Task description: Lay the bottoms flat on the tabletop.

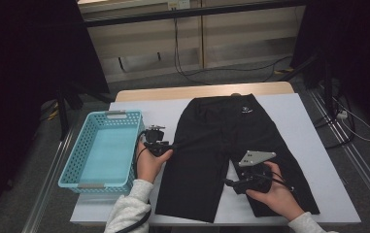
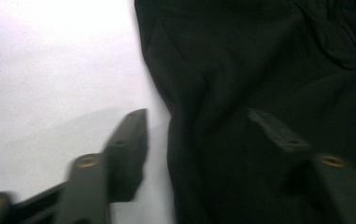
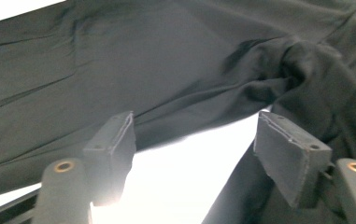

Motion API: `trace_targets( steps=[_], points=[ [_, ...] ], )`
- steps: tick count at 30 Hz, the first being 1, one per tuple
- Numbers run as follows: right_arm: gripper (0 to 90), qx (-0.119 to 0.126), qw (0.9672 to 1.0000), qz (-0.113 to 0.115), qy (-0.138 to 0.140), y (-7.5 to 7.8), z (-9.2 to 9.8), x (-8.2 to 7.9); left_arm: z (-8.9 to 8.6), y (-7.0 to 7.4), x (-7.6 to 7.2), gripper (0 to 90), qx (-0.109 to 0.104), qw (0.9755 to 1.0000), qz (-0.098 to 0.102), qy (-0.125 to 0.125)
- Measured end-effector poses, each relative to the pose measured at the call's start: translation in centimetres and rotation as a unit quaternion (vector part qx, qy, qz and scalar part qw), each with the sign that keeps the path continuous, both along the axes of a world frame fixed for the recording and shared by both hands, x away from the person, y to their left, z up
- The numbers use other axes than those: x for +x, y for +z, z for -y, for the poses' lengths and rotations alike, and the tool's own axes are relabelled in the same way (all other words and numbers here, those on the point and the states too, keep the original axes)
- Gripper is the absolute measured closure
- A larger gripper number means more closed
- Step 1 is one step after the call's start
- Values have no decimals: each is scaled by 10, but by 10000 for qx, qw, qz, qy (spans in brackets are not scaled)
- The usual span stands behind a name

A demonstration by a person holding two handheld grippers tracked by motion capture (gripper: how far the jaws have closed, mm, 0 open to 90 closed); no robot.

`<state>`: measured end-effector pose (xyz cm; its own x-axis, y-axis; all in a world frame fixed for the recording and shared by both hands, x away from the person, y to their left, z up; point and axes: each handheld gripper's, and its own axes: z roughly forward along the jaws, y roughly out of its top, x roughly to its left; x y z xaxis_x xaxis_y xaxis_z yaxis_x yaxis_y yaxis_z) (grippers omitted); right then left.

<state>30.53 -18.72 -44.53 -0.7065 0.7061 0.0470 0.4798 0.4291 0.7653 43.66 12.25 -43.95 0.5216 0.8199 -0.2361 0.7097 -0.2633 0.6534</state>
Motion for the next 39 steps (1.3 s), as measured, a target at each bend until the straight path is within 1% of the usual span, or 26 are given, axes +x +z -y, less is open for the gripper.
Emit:
trace_targets(
  steps=[3, 4, 6, 8, 10, 13, 14, 16, 19, 22, 24, 26, 27, 29, 30, 31, 32, 33, 35, 39],
  points=[
    [228, 18, 9999, 41, -100, 1, 3, 3, 0, 2, -4, 296, 19, 10000, 64, -62],
    [214, 32, 9999, 61, -148, 1, 4, 4, 0, 3, -6, 280, 46, 9999, 58, -122],
    [193, 39, 9996, 121, -236, 2, 7, 6, 0, 4, -10, 259, 91, 9997, 120, -182],
    [182, 26, 9994, 163, -313, 2, 9, 8, -1, 4, -13, 241, 102, 9995, 127, -267],
    [176, 52, 9992, 185, -361, 2, 12, 11, -3, 5, -18, 227, 88, 9994, 147, -290],
    [158, 144, 9986, 205, -471, 2, 17, 15, -6, 6, -23, 212, 48, 9994, 124, -330],
    [156, 156, 9984, 232, -495, 3, 18, 15, -6, 6, -25, 212, 82, 9993, 144, -347],
    [143, 176, 9977, 355, -549, 4, 20, 17, -6, 6, -29, 209, 98, 9990, 163, -399],
    [134, 244, 9968, 436, -629, 5, 20, 19, -7, 7, -34, 199, 19, 9991, 148, -407],
    [134, 283, 9965, 438, -651, 6, 20, 21, -7, 5, -40, 192, 38, 9985, 132, -521],
    [134, 317, 9964, 432, -663, 6, 18, 23, -8, 4, -42, 183, 44, 9980, 124, -613],
    [132, 326, 9964, 441, -654, 6, 17, 25, -9, 3, -44, 180, 77, 9983, 148, -564],
    [132, 304, 9964, 449, -648, 6, 16, 25, -9, 3, -44, 179, 59, 9983, 148, -553],
    [133, 290, 9966, 441, -640, 6, 15, 25, -9, 3, -47, 175, 230, 9979, 238, -561],
    [133, 295, 9966, 434, -638, 6, 15, 24, -8, 2, -49, 174, 288, 9976, 245, -577],
    [133, 304, 9967, 426, -626, 6, 14, 24, -7, 1, -50, 171, 253, 9976, 242, -599],
    [134, 315, 9967, 424, -614, 6, 14, 24, -7, 0, -51, 172, 234, 9976, 189, -630],
    [134, 312, 9967, 430, -605, 6, 13, 24, -7, 0, -52, 170, 250, 9975, 196, -625],
    [134, 305, 9968, 443, -587, 7, 11, 24, -6, 0, -54, 158, 300, 9968, 214, -704],
    [131, 291, 9974, 410, -510, 6, 10, 25, -7, 0, -56, 153, 351, 9969, 253, -654]
  ],
)
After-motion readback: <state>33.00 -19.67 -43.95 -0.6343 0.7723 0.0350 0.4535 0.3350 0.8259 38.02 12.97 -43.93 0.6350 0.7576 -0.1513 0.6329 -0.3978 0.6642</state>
